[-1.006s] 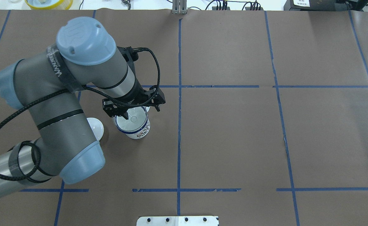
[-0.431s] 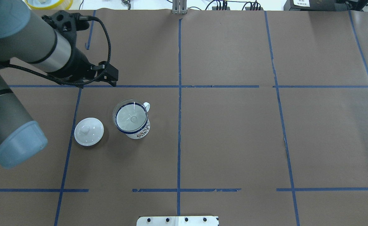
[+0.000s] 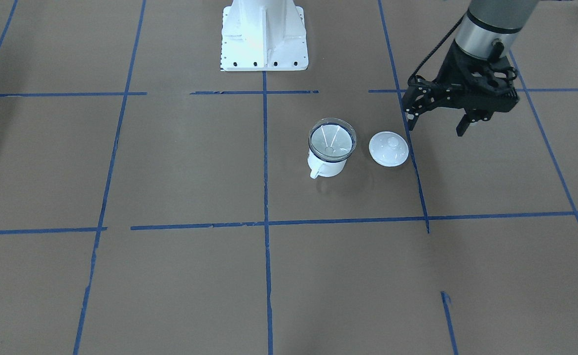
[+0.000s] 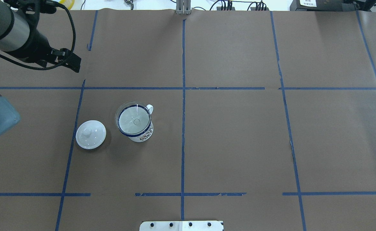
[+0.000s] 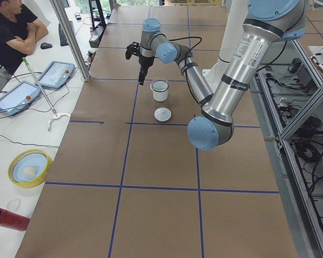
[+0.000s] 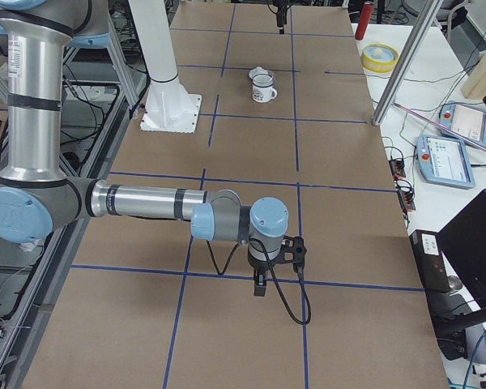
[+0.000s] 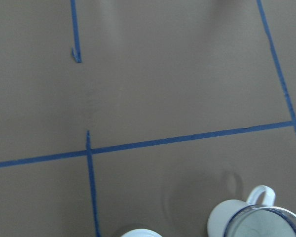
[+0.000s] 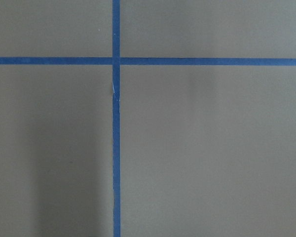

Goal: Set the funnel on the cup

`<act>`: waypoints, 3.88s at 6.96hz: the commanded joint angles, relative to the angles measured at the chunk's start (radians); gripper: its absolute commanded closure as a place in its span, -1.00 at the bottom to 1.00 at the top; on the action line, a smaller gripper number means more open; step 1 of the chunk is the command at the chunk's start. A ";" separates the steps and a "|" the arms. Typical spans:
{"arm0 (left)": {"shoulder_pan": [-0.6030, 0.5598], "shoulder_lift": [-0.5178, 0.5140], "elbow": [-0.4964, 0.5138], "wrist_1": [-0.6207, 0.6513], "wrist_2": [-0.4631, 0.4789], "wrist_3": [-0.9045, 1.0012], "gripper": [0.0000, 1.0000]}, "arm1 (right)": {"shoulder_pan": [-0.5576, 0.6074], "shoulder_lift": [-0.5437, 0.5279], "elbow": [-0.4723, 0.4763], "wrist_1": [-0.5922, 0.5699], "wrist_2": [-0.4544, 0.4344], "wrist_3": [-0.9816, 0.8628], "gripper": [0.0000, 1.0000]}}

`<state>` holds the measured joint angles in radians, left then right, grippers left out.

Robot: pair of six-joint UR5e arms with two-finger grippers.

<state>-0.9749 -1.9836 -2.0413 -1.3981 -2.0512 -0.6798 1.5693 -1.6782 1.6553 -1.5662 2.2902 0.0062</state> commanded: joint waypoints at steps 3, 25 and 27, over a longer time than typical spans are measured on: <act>-0.194 0.205 0.197 -0.273 -0.109 0.316 -1.00 | 0.000 0.000 0.000 0.000 0.000 0.000 -1.00; -0.574 0.480 0.392 -0.153 -0.323 0.806 -1.00 | 0.000 0.000 0.001 0.000 0.000 0.000 -1.00; -0.574 0.480 0.392 -0.153 -0.323 0.806 -1.00 | 0.000 0.000 0.000 0.000 0.000 0.000 -1.00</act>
<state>-1.5490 -1.5028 -1.6483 -1.5508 -2.3739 0.1258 1.5693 -1.6781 1.6557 -1.5662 2.2902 0.0061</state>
